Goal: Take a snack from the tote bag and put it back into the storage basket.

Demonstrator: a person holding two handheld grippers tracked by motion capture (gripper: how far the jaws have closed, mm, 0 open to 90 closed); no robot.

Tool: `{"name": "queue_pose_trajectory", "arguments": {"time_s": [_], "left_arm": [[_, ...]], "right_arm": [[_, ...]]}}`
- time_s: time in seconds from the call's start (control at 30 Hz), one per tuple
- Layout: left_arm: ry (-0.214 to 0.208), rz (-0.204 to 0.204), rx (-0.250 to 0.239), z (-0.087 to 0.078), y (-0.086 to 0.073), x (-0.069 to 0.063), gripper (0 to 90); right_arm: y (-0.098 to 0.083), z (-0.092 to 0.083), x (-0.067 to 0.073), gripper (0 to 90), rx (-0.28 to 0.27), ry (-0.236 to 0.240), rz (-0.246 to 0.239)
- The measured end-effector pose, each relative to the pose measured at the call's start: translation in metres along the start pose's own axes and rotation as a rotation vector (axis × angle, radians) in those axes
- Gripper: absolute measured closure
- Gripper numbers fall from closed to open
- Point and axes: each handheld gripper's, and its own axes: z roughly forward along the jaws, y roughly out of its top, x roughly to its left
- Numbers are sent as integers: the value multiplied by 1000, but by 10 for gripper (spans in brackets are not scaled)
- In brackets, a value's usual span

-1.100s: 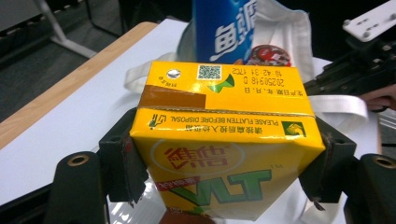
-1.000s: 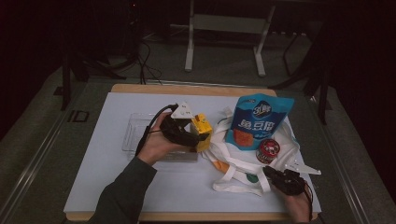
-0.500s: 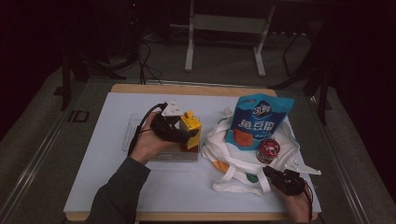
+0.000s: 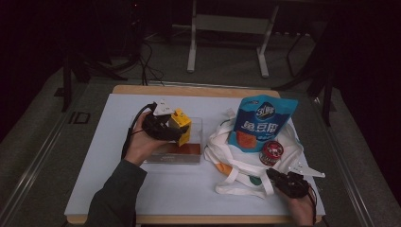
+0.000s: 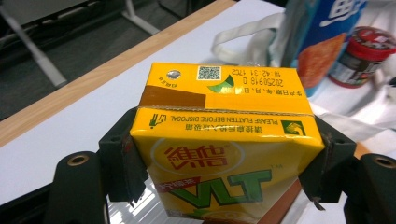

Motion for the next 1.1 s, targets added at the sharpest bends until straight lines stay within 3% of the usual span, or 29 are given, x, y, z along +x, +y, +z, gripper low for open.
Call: {"name": "queue_pose_trajectory", "arguments": {"time_s": [0.33, 0.67, 0.83, 1.1], "left_arm": [[83, -33, 12, -10, -13, 15, 286], [151, -90, 4, -20, -26, 32, 286], [205, -99, 26, -21, -34, 38, 286], [256, -139, 37, -20, -46, 48, 286]], "right_arm": [[0, 0, 0, 809, -1, -1, 1], [0, 0, 1, 809, -1, -3, 1], [0, 0, 1, 810, -2, -4, 2], [0, 0, 1, 809, -1, -5, 3]]}}
